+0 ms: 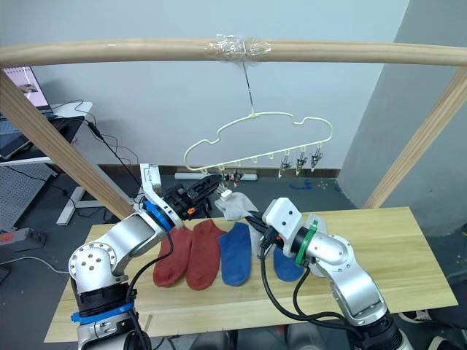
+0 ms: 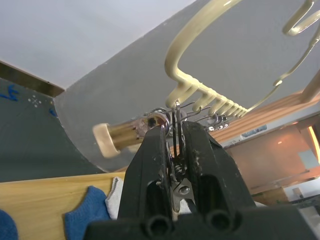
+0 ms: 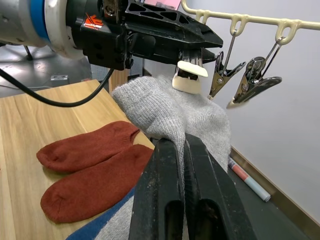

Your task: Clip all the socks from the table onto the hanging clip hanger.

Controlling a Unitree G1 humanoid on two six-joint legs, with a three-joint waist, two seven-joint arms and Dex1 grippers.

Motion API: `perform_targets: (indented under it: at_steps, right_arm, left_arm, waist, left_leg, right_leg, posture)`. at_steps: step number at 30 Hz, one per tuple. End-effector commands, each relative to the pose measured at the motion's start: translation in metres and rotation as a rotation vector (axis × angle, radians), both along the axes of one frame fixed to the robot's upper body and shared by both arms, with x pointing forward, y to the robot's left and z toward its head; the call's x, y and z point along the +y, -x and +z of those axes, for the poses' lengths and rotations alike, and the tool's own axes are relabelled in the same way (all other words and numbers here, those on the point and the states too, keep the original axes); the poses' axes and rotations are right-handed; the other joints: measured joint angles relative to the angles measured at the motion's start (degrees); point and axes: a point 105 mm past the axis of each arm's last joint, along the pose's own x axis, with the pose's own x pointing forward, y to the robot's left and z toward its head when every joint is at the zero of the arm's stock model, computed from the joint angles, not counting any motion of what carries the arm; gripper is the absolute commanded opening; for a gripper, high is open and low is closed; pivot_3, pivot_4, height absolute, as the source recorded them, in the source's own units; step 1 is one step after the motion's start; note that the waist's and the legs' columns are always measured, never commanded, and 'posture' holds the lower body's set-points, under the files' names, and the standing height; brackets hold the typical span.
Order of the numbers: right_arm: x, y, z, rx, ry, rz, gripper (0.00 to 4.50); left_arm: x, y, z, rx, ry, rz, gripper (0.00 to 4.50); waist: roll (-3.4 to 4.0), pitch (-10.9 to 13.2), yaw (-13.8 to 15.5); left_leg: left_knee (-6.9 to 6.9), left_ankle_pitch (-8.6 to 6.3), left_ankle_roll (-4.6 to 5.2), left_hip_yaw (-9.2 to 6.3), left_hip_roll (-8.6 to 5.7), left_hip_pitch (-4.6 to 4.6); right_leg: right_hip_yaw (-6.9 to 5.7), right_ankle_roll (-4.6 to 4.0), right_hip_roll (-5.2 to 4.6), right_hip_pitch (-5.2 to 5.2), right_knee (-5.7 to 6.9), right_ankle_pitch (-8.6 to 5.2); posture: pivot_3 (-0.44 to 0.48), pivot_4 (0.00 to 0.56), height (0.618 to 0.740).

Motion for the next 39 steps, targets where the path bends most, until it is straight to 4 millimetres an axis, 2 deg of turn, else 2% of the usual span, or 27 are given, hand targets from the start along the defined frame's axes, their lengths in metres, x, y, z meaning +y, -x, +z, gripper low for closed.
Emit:
perform_targets:
  at_steps: [1,8,25,31,35,37,39]
  right_arm:
    - [-0.002,0.009,0.013,-0.038,-0.022,0.024,0.02]
    - [-0.006,0.015,0.013,-0.036,-0.027,0.023,0.02]
    - [0.005,0.013,0.023,-0.055,-0.061,0.032,0.02]
    - [0.013,0.004,0.014,-0.058,-0.044,0.043,0.02]
    - [0.012,-0.001,0.009,-0.064,-0.036,0.036,0.02]
    - [0.012,0.001,0.005,-0.058,-0.024,0.048,0.00]
    - [0.013,0.003,0.000,-0.050,-0.014,0.063,0.00]
  left_arm:
    - [0.000,0.000,0.004,-0.017,0.017,-0.010,0.16]
    - [-0.003,-0.002,-0.002,0.002,0.018,-0.012,0.16]
    - [-0.008,0.001,0.000,-0.005,0.034,-0.045,0.16]
    - [-0.009,0.002,0.001,-0.022,0.020,-0.053,0.16]
    - [-0.009,0.004,0.002,-0.050,-0.010,-0.051,0.16]
    - [-0.005,0.003,0.002,-0.059,-0.019,-0.031,0.87]
    - [-0.001,0.003,0.002,-0.060,-0.008,-0.013,1.35]
  waist:
    - [0.00,0.0,0.1]
    - [-0.03,0.0,0.1]
    - [-0.08,0.1,0.2]
    - [-0.09,0.1,0.2]
    - [-0.09,0.1,0.2]
    - [-0.09,0.1,0.2]
    - [-0.09,0.1,0.2]
  left_leg:
    - [0.00,0.00,0.00,0.00,0.00,0.00]
    - [-0.01,0.00,0.00,0.02,0.01,0.00]
    - [-0.02,-0.01,0.00,0.00,0.01,0.00]
    - [-0.03,0.00,0.00,-0.01,0.01,0.00]
    - [-0.03,-0.01,0.00,0.01,-0.01,-0.02]
    - [-0.05,0.00,0.00,0.01,-0.01,-0.03]
    - [-0.09,-0.01,-0.01,0.01,0.01,-0.03]
  right_leg:
    - [0.00,0.00,0.00,0.00,0.00,0.00]
    - [0.00,0.00,0.00,0.00,0.00,-0.01]
    - [0.00,-0.01,0.00,-0.01,-0.01,-0.01]
    - [-0.01,-0.01,0.00,-0.02,-0.01,-0.01]
    - [0.00,-0.01,-0.01,-0.02,-0.03,-0.01]
    - [0.01,-0.02,-0.01,-0.04,-0.03,-0.02]
    - [0.01,-0.03,0.00,-0.06,-0.03,-0.03]
  posture:
    - [-0.066,0.156,0.740]
    - [-0.076,0.157,0.740]
    - [-0.073,0.159,0.740]
    - [-0.070,0.156,0.740]
    - [-0.058,0.147,0.740]
    - [-0.058,0.147,0.740]
    - [-0.058,0.147,0.740]
